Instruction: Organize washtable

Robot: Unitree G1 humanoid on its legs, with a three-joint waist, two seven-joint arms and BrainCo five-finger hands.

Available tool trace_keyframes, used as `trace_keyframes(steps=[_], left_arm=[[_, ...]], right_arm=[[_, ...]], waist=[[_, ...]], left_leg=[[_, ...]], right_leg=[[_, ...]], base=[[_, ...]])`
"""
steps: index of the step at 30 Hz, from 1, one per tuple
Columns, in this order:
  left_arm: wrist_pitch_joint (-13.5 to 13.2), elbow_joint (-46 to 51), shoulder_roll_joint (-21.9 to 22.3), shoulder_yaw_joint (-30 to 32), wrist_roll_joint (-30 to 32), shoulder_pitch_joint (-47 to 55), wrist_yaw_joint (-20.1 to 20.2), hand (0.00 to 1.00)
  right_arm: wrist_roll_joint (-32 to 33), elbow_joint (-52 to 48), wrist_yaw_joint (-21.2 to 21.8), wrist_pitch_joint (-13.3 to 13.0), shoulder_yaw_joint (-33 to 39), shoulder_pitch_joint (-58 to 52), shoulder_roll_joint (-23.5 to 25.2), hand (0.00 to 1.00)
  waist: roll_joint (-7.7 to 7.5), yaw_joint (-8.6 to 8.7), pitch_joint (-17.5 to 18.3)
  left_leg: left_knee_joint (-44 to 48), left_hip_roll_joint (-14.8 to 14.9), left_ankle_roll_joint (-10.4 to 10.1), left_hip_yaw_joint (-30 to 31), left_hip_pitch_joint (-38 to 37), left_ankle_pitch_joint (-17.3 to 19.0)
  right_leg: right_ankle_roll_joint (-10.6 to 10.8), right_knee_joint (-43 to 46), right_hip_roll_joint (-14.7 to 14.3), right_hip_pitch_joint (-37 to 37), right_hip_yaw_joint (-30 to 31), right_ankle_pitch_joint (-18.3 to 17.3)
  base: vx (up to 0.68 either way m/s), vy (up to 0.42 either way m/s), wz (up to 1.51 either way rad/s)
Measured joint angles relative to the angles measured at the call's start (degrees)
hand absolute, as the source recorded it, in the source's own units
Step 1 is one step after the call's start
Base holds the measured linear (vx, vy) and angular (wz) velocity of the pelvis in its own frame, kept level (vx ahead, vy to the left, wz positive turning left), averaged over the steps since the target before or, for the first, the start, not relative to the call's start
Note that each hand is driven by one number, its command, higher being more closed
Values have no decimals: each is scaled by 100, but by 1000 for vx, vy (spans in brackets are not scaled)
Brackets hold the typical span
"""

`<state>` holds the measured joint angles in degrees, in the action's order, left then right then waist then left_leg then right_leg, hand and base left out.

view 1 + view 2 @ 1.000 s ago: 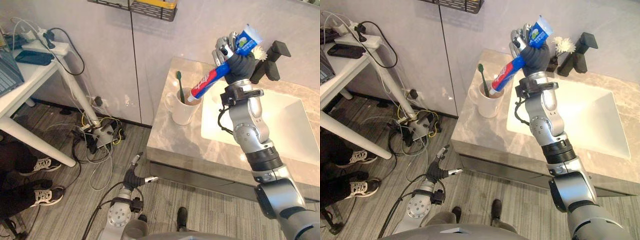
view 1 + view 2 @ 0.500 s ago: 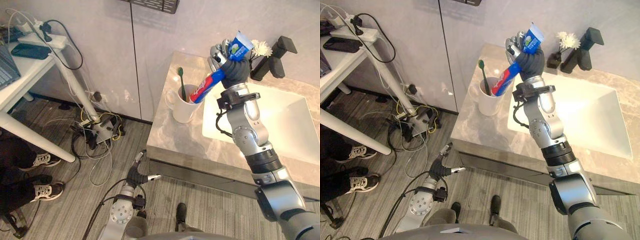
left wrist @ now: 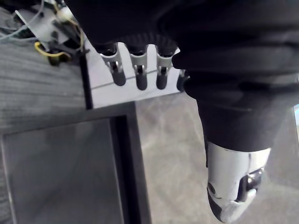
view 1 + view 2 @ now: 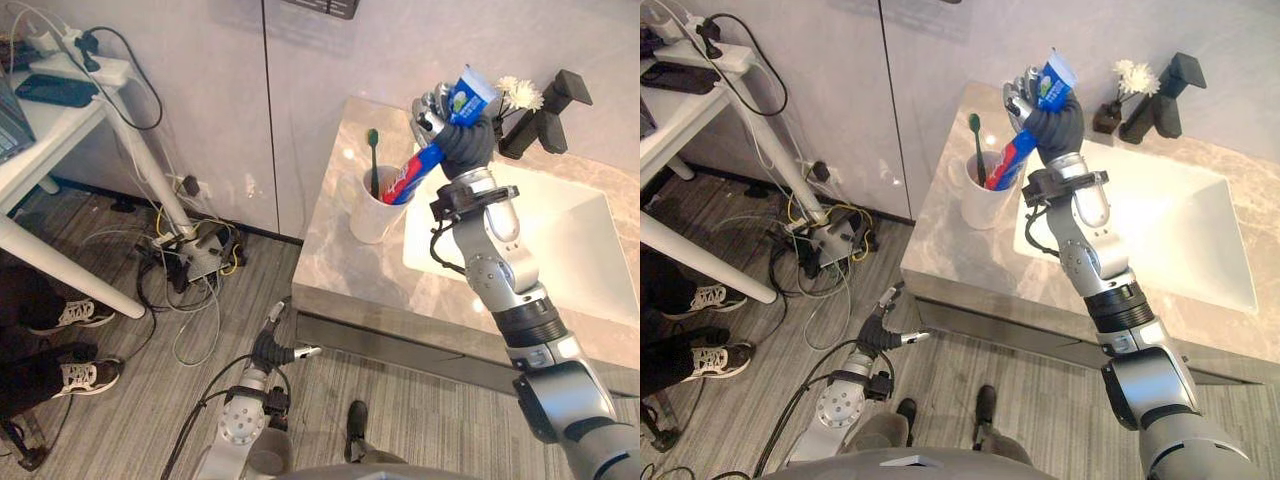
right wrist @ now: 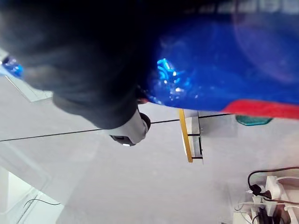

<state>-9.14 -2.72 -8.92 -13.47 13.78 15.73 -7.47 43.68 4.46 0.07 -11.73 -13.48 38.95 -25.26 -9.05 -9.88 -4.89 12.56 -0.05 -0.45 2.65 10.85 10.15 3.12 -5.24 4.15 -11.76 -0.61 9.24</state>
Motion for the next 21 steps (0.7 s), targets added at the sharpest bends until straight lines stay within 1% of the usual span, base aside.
trace_keyframes(steps=[3,12,15,16,21], left_arm=[[0,-3,-4,-3,-5,30,47,0],[5,-189,-7,-4,-12,30,65,0],[5,-189,-7,-7,-15,27,63,0],[5,-189,-7,-7,-14,21,62,0],[5,-190,-6,-11,-14,25,61,0]], right_arm=[[-51,0,2,85,-31,0,-10,100],[-57,1,1,92,-48,0,-52,100],[-185,1,1,95,-63,-10,-51,100],[-213,1,-1,95,-91,-26,-51,0],[-215,1,20,123,-254,-211,-50,0]], waist=[[-2,-2,-2],[0,-1,-3],[1,-1,-3],[1,-1,-3],[1,-5,-4]], left_leg=[[2,0,-3,9,7,2],[11,0,-3,47,16,2],[29,0,-3,53,31,2],[31,0,-4,53,33,2],[38,0,-4,59,42,2]], right_leg=[[-1,0,-6,-10,-6,3],[-7,0,-6,-8,-9,12],[-8,0,-6,-9,-13,12],[-8,0,-5,-9,-14,13],[-9,0,-6,-11,-22,13]], base=[[0,0,0],[0,0,0],[0,0,0],[0,0,0],[0,0,0]])
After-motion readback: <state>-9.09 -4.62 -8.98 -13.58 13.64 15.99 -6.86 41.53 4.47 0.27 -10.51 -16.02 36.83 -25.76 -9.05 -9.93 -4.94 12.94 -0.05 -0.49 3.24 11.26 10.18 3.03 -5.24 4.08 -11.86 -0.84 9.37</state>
